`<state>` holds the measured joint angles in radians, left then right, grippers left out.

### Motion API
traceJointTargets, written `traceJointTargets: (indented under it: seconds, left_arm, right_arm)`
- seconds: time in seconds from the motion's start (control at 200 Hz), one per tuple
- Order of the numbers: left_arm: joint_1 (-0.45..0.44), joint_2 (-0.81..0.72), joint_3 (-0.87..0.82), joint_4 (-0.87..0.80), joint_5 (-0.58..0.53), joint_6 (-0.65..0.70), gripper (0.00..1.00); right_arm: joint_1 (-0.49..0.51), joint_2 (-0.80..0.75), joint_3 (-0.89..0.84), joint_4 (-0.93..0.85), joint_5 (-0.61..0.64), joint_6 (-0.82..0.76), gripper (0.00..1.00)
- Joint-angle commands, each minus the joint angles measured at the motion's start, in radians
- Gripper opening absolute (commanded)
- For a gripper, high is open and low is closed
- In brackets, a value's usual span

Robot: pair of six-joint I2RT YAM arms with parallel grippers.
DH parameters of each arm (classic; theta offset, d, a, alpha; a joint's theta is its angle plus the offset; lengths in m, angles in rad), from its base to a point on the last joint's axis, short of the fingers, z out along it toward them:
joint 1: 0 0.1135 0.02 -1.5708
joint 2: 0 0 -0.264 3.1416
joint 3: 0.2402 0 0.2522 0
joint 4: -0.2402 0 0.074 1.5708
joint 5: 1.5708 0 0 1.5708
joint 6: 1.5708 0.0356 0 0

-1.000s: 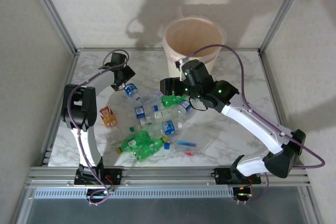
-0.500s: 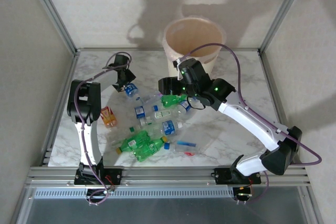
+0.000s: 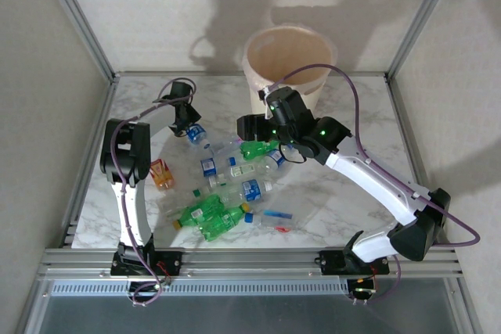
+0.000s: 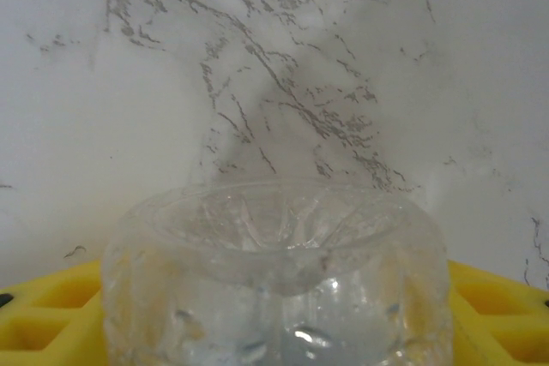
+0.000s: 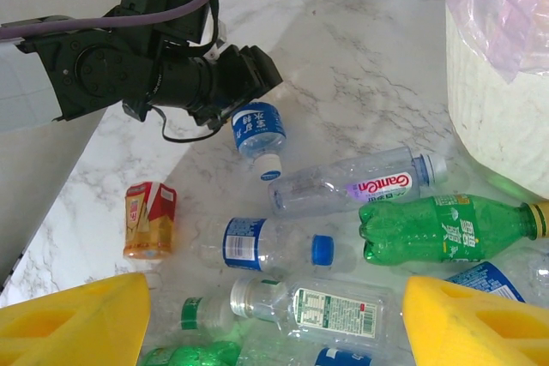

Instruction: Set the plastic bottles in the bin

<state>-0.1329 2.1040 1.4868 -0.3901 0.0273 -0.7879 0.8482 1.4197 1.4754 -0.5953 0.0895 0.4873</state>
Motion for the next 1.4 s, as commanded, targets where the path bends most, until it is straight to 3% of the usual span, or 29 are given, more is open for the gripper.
traceJointTargets:
  seconds: [0.0, 0.32, 0.596, 0.736, 0.946, 1.392]
  left_arm:
    - [0.009, -0.056, -0.003, -0.017, -0.015, 0.006, 0.6]
    - [0.01, -0.241, 0.017, -0.034, 0.049, -0.024, 0.57]
    - [-0.019, -0.51, -0.078, 0.169, 0.318, -0.162, 0.58]
    - [-0.074, -0.603, -0.102, 0.257, 0.375, -0.225, 0.58]
    - [-0.122, -0.655, -0.07, 0.325, 0.44, -0.265, 0.58]
    - [-0.171, -0.661, -0.018, 0.376, 0.513, -0.311, 0.57]
  right_arm:
    - [0.009, -0.019, 0.03, -0.009, 0.033, 0.01, 0.77]
    - [0.009, -0.004, 0.069, 0.0, -0.022, -0.001, 0.78]
    - [0.002, 0.04, 0.179, 0.025, -0.166, 0.002, 0.83]
    - [-0.028, 0.065, 0.22, 0.041, -0.28, 0.025, 0.82]
    - [-0.055, 0.094, 0.226, 0.065, -0.399, 0.045, 0.77]
    - [-0.077, 0.1, 0.184, 0.083, -0.419, 0.065, 0.63]
